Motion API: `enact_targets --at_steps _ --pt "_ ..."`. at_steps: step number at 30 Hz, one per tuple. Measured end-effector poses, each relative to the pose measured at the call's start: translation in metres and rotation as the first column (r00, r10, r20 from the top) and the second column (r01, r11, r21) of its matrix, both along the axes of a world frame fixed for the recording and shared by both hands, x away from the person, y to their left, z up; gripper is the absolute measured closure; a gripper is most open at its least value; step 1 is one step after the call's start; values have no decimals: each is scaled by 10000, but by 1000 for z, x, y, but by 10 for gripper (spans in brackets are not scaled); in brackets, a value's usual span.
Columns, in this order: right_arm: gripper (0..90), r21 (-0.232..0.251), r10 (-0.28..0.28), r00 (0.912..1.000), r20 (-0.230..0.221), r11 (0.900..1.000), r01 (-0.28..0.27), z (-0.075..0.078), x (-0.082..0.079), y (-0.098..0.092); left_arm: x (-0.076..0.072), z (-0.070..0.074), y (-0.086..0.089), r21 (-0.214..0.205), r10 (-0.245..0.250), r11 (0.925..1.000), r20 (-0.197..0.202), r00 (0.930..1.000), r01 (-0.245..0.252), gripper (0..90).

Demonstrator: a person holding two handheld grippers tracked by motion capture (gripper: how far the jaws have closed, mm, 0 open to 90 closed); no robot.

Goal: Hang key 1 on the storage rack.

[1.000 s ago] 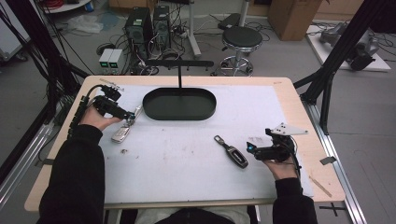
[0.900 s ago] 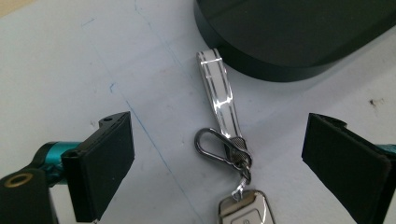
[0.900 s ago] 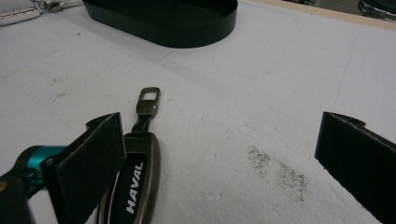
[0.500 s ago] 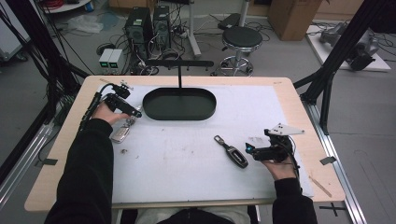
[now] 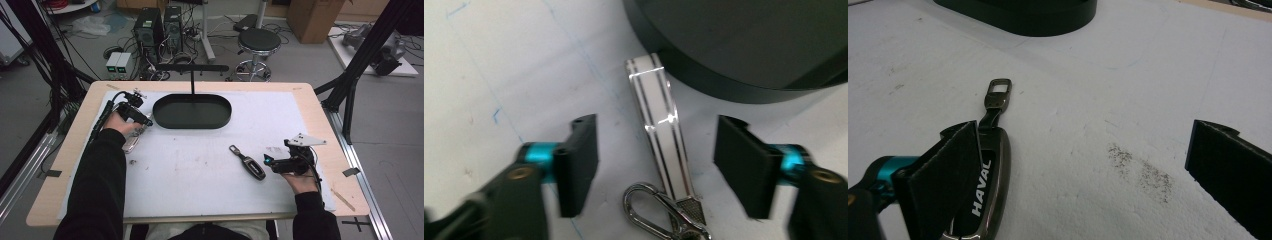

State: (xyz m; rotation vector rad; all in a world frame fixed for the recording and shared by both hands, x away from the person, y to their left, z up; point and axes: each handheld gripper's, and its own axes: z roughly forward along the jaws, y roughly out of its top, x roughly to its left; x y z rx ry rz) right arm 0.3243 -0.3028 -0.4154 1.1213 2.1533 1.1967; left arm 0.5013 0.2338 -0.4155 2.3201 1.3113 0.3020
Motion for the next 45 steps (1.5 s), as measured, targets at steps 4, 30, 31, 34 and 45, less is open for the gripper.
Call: enact_targets --at_steps 4,30,31,34,45 --pt "9 -15 -53 10000 -31 10000 53 0 0 -1 0 0 -2 -276 -92 9996 17 10000 92 521" --pt "10 -17 -214 9998 51 9998 214 1 0 -4 -4 6 4 -302 -310 9991 -435 9986 297 746" --pt "10 -17 -214 9998 51 9998 214 1 0 -4 -4 9 6 -380 -292 9989 -400 9988 277 746" --pt "10 -8 -214 9998 60 9998 214 1 -1 -4 -6 16 10 -762 -229 9969 -291 9993 206 746" --pt "10 -15 -201 9997 110 9998 201 2 0 -4 -12 43 19 -1811 -372 9829 -113 9992 345 746"
